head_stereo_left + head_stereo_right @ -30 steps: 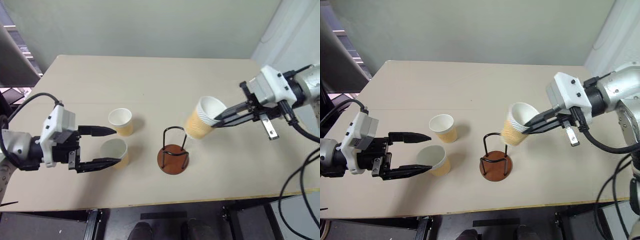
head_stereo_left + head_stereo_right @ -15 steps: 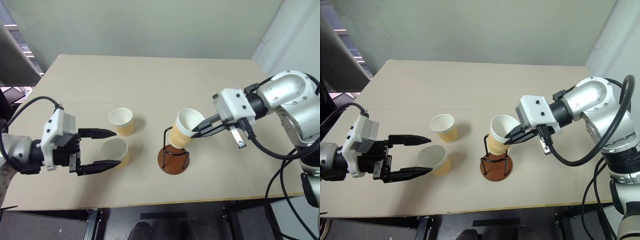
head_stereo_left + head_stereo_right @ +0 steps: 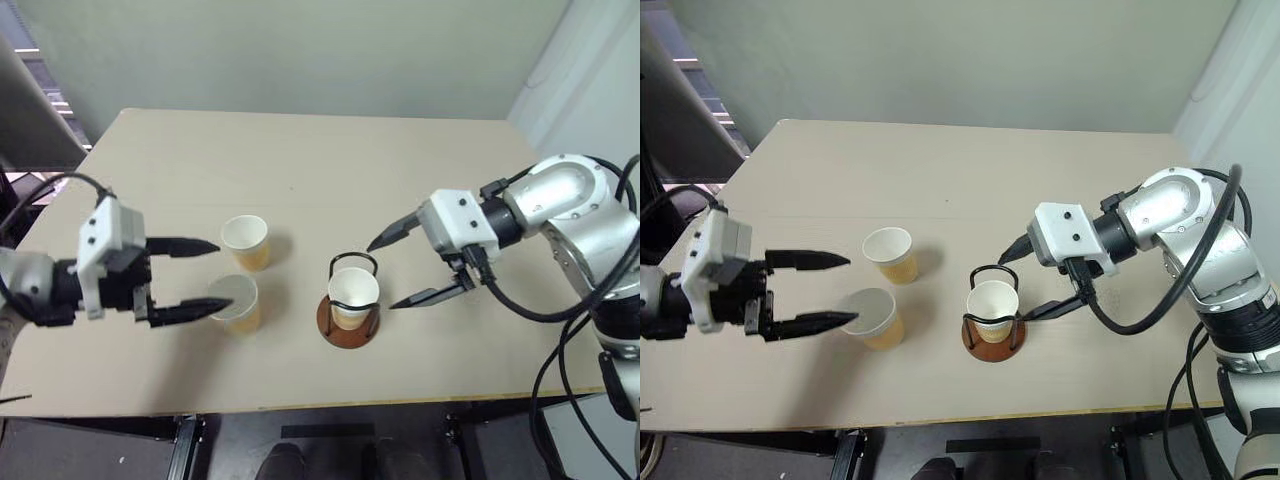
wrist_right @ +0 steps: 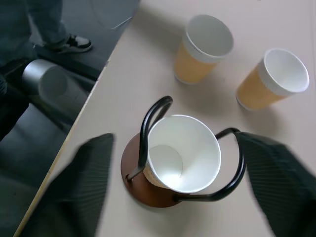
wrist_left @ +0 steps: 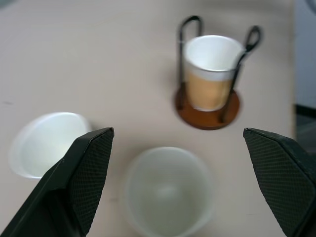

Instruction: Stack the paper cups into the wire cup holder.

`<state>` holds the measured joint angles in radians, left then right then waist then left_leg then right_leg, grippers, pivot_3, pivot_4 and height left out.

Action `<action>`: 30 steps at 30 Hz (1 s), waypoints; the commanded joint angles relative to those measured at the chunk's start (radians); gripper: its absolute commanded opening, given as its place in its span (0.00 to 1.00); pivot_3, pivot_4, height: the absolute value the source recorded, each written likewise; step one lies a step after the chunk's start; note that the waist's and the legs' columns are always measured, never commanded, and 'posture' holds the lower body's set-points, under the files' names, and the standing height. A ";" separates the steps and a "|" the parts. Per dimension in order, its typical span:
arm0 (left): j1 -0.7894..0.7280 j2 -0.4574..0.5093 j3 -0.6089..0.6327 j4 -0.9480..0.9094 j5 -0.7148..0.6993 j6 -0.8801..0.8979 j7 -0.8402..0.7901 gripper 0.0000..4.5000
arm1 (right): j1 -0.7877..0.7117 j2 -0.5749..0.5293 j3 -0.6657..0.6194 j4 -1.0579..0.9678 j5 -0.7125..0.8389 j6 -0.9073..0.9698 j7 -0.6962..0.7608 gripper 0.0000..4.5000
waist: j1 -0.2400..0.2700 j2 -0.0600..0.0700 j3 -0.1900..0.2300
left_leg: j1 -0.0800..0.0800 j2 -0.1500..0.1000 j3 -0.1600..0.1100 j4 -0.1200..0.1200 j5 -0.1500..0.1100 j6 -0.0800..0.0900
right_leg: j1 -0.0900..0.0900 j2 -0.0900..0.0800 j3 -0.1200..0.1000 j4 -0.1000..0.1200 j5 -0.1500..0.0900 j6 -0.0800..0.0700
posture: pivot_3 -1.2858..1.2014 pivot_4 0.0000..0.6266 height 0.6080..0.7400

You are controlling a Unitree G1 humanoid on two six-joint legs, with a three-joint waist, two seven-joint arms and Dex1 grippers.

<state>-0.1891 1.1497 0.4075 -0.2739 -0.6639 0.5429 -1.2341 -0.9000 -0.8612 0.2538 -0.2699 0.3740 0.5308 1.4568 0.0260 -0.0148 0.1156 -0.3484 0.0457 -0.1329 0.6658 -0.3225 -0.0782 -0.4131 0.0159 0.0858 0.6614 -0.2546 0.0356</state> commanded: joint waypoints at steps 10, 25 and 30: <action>-0.266 0.095 -0.329 0.291 0.257 -0.183 -0.200 1.00 | 0.272 -0.170 -0.565 -0.065 0.400 0.199 -0.066 1.00 | 0.009 0.000 0.000 | -0.001 0.000 0.003 -0.003 0.000 -0.002 | -0.002 0.001 0.001 -0.002 0.000 0.000 | 0.52 0.24 1.00; -0.360 0.031 -0.449 0.364 0.359 -0.189 -0.248 1.00 | 0.357 -0.202 -0.585 -0.142 0.454 0.190 -0.183 1.00 | 0.000 0.000 0.000 | -0.001 0.000 0.000 -0.002 0.000 -0.001 | -0.003 0.000 0.001 -0.001 0.000 0.000 | 0.52 0.24 1.00; -0.374 0.003 -0.468 0.358 0.370 -0.177 -0.249 0.92 | 0.375 -0.213 -0.590 -0.153 0.458 0.184 -0.197 1.00 | 0.000 0.000 0.000 | -0.001 0.000 0.000 -0.001 0.000 -0.001 | -0.003 0.000 0.001 -0.001 0.001 0.001 | 0.52 0.24 1.00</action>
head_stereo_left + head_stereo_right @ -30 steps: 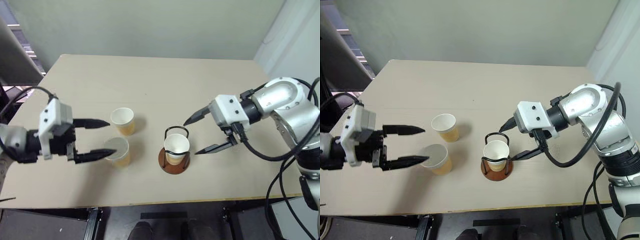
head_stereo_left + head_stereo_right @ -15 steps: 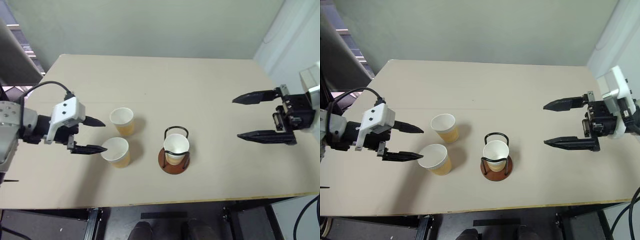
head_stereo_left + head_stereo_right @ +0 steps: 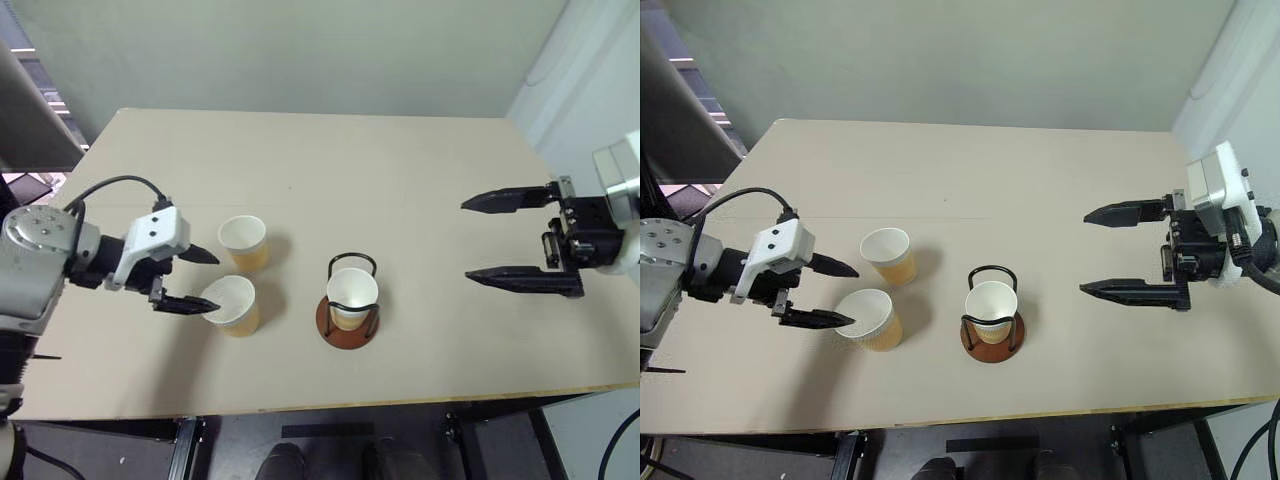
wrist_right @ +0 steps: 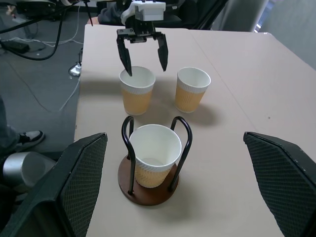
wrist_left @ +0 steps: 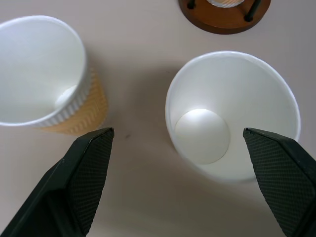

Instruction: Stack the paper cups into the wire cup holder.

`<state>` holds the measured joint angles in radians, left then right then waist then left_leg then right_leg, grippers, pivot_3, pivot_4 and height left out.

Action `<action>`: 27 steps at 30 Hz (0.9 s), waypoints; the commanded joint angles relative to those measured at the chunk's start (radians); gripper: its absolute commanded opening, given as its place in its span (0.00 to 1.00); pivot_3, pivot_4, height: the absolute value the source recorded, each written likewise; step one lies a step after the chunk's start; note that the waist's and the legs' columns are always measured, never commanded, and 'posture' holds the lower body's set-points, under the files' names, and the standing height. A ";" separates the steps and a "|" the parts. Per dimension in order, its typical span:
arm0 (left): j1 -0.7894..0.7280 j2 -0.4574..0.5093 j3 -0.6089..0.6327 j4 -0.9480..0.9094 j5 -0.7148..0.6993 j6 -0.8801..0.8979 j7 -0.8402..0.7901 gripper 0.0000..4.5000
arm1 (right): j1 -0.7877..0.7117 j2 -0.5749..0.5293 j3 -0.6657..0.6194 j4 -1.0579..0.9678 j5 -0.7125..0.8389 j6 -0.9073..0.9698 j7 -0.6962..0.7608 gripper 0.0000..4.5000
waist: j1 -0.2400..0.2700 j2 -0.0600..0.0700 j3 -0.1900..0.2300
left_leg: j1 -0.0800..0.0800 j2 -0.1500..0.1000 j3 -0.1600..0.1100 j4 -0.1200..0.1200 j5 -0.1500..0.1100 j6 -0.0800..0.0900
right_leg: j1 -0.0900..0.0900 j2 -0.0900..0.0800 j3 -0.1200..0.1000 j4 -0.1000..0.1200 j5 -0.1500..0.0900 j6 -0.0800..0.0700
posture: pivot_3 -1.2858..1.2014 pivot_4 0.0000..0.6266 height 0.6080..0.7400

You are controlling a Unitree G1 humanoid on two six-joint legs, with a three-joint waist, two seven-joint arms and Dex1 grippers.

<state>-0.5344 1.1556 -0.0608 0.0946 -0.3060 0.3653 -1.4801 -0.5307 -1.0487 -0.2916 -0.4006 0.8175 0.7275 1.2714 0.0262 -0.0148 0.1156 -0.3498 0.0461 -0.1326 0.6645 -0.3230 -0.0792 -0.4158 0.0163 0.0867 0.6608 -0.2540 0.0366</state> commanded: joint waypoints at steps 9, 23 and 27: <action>-0.061 -0.028 -0.021 -0.004 0.031 0.007 -0.019 0.25 | 0.037 -0.044 -0.053 -0.034 0.018 -0.022 -0.030 1.00 | 0.001 0.000 0.000 | 0.000 0.000 0.000 0.000 0.000 0.000 | 0.000 0.000 0.000 0.000 0.000 0.000 | 0.52 0.24 1.00; -0.308 -0.126 -0.047 0.003 -0.061 0.009 -0.127 0.00 | 0.034 -0.066 -0.046 -0.015 0.015 -0.038 -0.028 1.00 | 0.014 0.000 0.000 | -0.001 -0.001 0.000 0.002 0.000 0.000 | 0.001 0.000 0.000 0.000 0.001 0.002 | 0.52 0.24 1.00; -0.568 -0.220 -0.156 0.133 -0.132 -0.063 -0.134 0.00 | 0.036 -0.082 -0.071 -0.006 0.032 -0.031 -0.024 1.00 | 0.019 0.000 0.000 | -0.002 -0.001 0.000 0.004 0.000 0.001 | 0.002 -0.001 0.000 -0.001 0.002 0.004 | 0.52 0.24 1.00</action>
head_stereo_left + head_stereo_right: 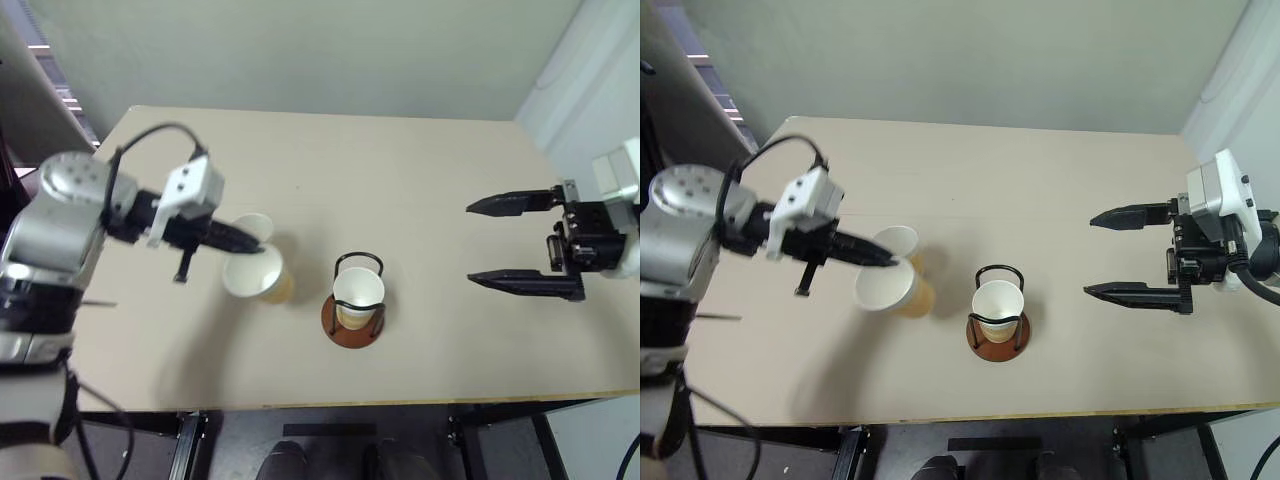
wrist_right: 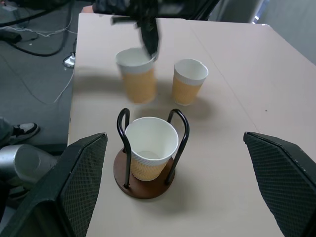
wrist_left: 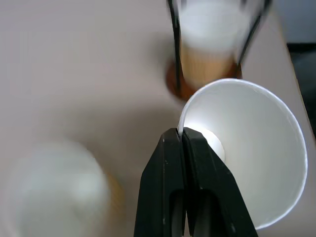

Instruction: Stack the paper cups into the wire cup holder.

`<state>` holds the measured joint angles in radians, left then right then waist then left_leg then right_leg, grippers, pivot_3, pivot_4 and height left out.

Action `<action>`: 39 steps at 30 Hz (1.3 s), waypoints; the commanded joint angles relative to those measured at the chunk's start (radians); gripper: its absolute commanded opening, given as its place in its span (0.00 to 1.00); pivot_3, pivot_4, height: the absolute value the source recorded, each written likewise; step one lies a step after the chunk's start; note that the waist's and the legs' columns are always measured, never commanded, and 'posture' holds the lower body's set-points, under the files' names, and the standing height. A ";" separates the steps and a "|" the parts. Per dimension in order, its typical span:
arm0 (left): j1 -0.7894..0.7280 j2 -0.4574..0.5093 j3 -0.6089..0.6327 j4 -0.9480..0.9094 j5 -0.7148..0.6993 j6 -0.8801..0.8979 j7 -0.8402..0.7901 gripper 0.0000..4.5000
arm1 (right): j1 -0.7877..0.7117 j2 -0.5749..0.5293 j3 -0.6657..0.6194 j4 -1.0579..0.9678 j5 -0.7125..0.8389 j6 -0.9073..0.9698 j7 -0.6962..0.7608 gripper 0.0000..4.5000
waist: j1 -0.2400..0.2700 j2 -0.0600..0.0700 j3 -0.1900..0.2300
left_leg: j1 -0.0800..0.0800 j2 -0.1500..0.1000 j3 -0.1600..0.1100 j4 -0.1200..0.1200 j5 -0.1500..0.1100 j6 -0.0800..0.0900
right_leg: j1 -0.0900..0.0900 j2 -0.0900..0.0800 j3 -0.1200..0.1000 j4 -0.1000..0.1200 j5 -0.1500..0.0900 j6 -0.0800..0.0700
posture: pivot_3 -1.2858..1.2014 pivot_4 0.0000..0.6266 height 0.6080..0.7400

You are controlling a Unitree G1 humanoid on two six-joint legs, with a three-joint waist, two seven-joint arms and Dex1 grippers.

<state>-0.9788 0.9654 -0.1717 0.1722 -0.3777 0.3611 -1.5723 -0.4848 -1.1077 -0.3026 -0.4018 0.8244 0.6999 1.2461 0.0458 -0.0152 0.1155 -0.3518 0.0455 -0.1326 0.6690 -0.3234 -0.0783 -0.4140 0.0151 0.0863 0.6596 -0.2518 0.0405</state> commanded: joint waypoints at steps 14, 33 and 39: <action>-0.458 -0.184 -0.553 0.226 -0.370 -0.321 -0.042 0.00 | 0.158 -0.070 -0.274 -0.121 0.059 0.081 -0.076 1.00 | 0.003 0.002 0.000 | -0.012 -0.002 0.002 0.007 -0.003 0.005 | -0.001 -0.001 0.003 -0.016 0.008 0.014 | 0.52 0.24 1.00; -0.482 -0.274 -0.719 0.371 -0.335 -0.462 -0.042 0.00 | 0.313 -0.076 -0.454 -0.253 0.145 0.180 -0.158 1.00 | 0.013 0.002 0.000 | -0.015 -0.015 0.004 0.016 -0.003 0.017 | 0.003 -0.006 0.007 -0.019 0.009 0.027 | 0.52 0.24 1.00; -0.487 -0.272 -0.744 0.376 -0.320 -0.476 -0.042 0.00 | 0.314 -0.074 -0.433 -0.250 0.139 0.163 -0.170 1.00 | 0.013 0.002 0.000 | -0.015 -0.015 0.003 0.016 -0.003 0.018 | 0.003 -0.006 0.010 -0.019 0.009 0.027 | 0.52 0.24 1.00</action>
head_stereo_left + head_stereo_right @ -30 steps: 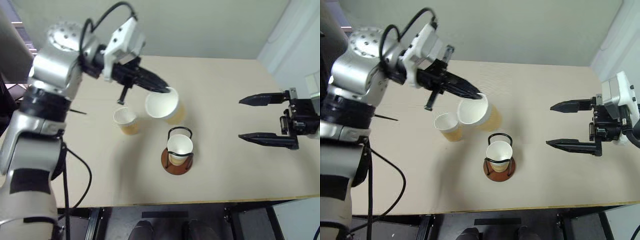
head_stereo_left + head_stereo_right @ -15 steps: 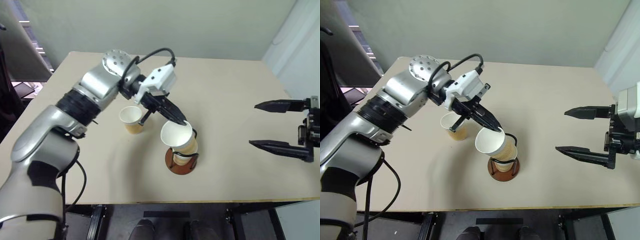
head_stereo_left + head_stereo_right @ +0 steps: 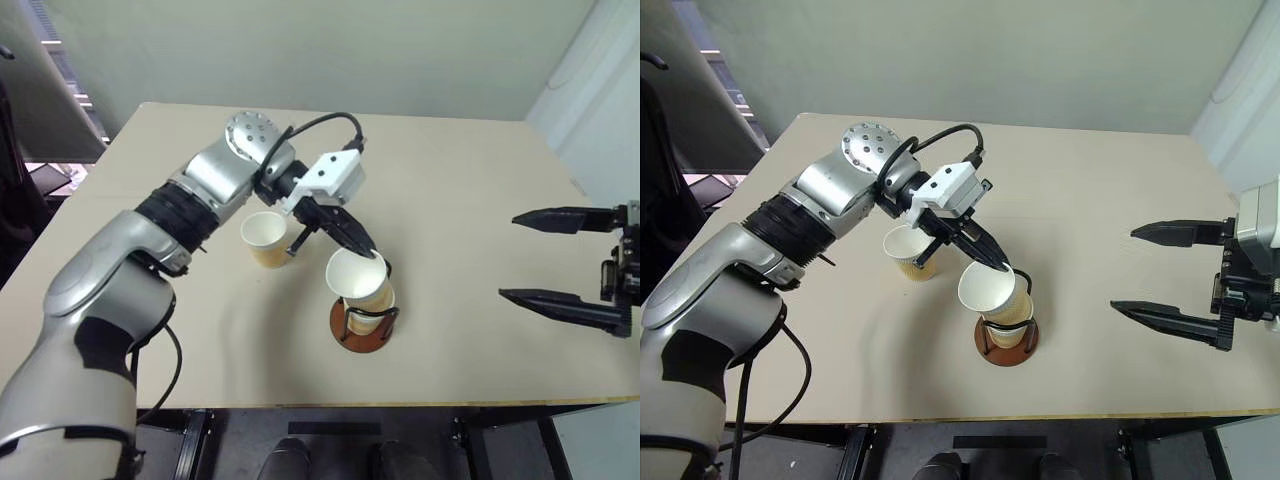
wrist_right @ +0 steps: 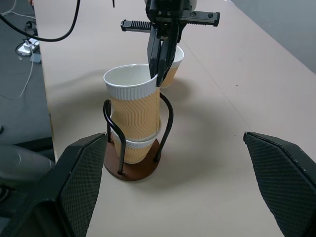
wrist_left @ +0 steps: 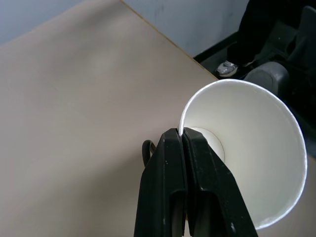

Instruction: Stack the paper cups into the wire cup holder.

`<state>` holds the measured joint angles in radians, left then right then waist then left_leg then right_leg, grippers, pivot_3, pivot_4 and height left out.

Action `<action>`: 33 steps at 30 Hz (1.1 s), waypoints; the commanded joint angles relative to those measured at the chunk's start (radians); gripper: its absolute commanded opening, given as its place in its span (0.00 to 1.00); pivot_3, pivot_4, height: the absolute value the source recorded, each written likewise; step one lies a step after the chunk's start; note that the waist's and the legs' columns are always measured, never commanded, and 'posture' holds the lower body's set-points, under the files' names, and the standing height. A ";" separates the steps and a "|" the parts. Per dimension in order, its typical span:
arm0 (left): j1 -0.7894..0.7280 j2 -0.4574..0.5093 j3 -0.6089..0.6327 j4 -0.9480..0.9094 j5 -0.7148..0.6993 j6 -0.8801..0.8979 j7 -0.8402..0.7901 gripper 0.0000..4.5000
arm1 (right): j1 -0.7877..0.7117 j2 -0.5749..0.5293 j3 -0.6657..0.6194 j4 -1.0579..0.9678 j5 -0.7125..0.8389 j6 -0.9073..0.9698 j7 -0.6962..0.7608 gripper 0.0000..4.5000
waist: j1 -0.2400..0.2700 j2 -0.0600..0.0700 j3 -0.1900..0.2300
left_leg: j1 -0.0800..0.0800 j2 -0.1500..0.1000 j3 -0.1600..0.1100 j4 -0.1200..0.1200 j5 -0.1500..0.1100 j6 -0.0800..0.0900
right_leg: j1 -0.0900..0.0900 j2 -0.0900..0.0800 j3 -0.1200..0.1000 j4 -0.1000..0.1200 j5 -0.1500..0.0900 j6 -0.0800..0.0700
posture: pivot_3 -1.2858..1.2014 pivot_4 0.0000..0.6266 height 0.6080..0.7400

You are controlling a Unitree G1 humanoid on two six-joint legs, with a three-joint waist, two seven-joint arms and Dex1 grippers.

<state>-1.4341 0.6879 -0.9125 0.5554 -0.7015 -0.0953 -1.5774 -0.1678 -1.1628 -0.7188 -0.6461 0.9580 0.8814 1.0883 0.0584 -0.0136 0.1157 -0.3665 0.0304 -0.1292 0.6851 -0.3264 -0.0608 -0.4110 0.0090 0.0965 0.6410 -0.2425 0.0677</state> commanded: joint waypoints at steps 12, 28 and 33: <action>-0.034 -0.075 0.090 0.069 0.065 -0.024 -0.037 0.86 | 0.007 -0.012 0.012 0.001 -0.013 -0.054 -0.011 1.00 | 0.001 0.000 0.000 | 0.000 0.000 0.002 0.001 0.000 0.000 | 0.000 0.000 0.002 0.000 0.000 0.001 | 0.52 0.24 1.00; 0.016 0.143 0.503 0.393 0.533 -0.055 0.028 0.92 | -0.113 -0.025 0.215 0.122 -0.072 -0.176 0.041 1.00 | -0.011 0.001 -0.001 | 0.000 0.001 0.001 -0.001 0.000 0.003 | -0.007 0.000 0.014 0.002 -0.001 0.006 | 0.52 0.24 1.00; 0.016 0.090 0.502 0.543 0.669 -0.103 0.089 0.92 | -0.122 -0.027 0.222 0.124 -0.070 -0.176 0.041 1.00 | -0.001 0.001 -0.001 | 0.000 -0.001 -0.001 0.000 0.000 0.006 | -0.006 -0.006 0.013 0.002 0.000 0.007 | 0.52 0.24 1.00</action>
<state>-1.3979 0.7870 -0.4354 1.0779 -0.0704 -0.1746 -1.5131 -0.2745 -1.1696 -0.4797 -0.5167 0.8868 0.7191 1.1218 0.0577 -0.0130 0.1149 -0.3668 0.0284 -0.1286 0.6850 -0.3262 -0.0545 -0.4172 0.0000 0.1083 0.6434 -0.2429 0.0747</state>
